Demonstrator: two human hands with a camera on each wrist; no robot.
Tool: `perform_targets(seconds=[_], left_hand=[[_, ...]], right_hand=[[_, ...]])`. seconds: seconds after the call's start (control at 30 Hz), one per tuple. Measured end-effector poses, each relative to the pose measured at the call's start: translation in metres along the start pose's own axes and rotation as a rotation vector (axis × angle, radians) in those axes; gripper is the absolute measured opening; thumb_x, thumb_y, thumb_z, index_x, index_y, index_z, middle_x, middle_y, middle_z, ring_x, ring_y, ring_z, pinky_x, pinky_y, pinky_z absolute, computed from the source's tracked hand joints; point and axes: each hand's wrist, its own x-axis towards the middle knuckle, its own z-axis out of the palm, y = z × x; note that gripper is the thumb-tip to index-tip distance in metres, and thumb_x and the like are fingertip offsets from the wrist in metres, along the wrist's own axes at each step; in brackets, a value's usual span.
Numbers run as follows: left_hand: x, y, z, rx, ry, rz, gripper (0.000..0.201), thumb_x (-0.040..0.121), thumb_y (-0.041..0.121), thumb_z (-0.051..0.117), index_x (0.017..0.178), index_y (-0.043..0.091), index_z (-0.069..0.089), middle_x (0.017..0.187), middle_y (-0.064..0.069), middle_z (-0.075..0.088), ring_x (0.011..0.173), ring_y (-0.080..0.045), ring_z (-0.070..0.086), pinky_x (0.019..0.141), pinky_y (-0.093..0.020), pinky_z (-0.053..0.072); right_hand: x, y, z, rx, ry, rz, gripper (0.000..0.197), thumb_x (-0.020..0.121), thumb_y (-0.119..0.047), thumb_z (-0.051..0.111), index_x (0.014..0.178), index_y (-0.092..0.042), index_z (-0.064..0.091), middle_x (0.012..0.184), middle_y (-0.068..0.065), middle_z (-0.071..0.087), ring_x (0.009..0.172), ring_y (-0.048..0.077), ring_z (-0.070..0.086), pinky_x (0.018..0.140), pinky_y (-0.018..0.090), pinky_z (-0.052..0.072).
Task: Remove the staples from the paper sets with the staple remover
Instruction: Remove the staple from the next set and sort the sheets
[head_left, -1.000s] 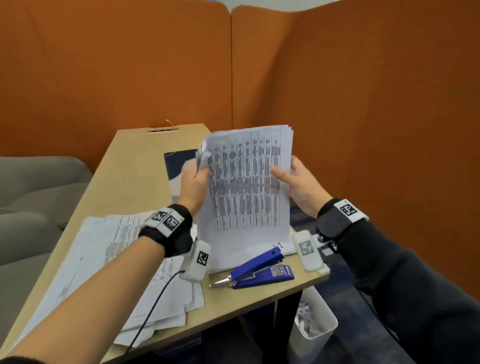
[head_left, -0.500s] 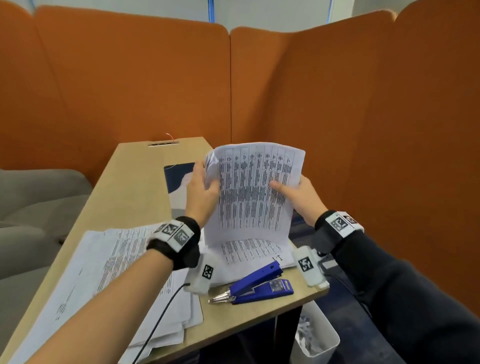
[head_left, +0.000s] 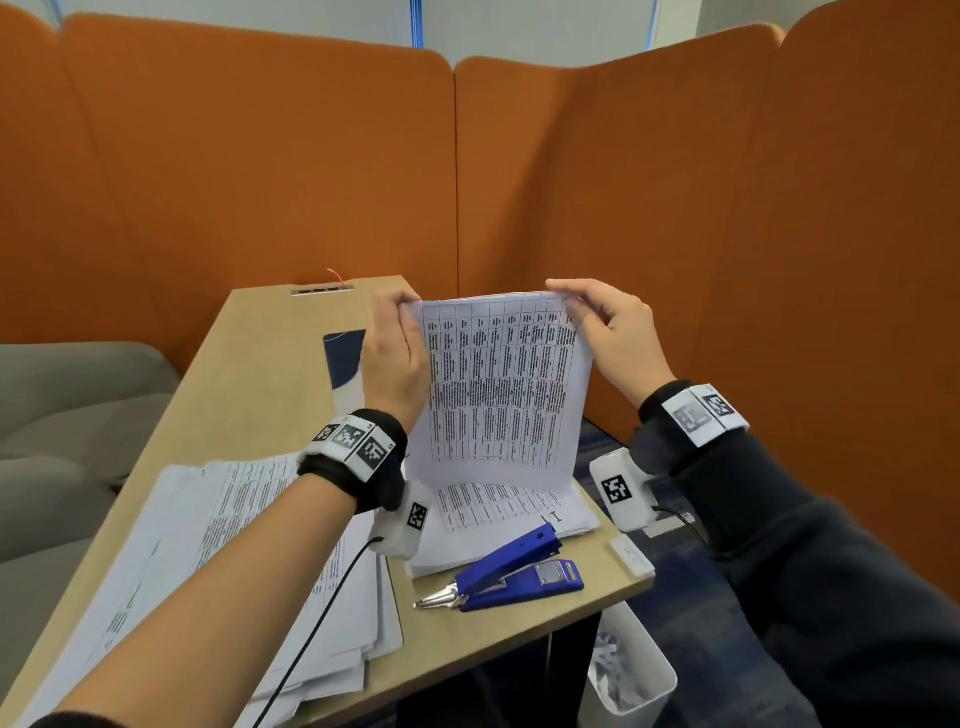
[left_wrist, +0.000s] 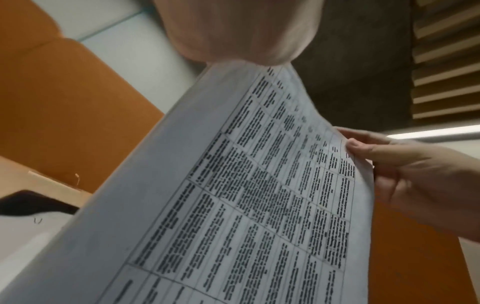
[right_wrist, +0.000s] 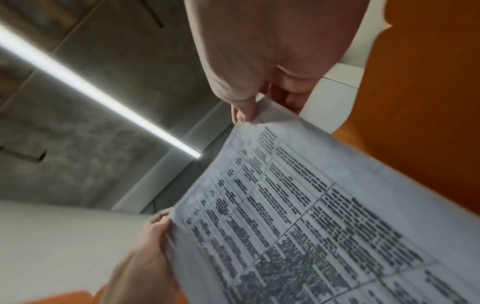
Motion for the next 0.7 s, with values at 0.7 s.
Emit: perform_targets(seconds=[0.7], left_hand=[[-0.021, -0.003, 0.005, -0.206, -0.157, -0.535, 0.036, 0.105, 0.021, 0.024, 0.107, 0.003, 0.055, 0.103, -0.007, 0.059, 0.096, -0.018, 0.054, 0.092, -0.035, 0.041]], right_hand=[[-0.044, 0.020, 0.045, 0.581, -0.108, 0.567, 0.017, 0.091, -0.018, 0.066, 0.108, -0.018, 0.067, 0.104, 0.001, 0.074, 0.096, 0.017, 0.072, 0.085, 0.037, 0.058]])
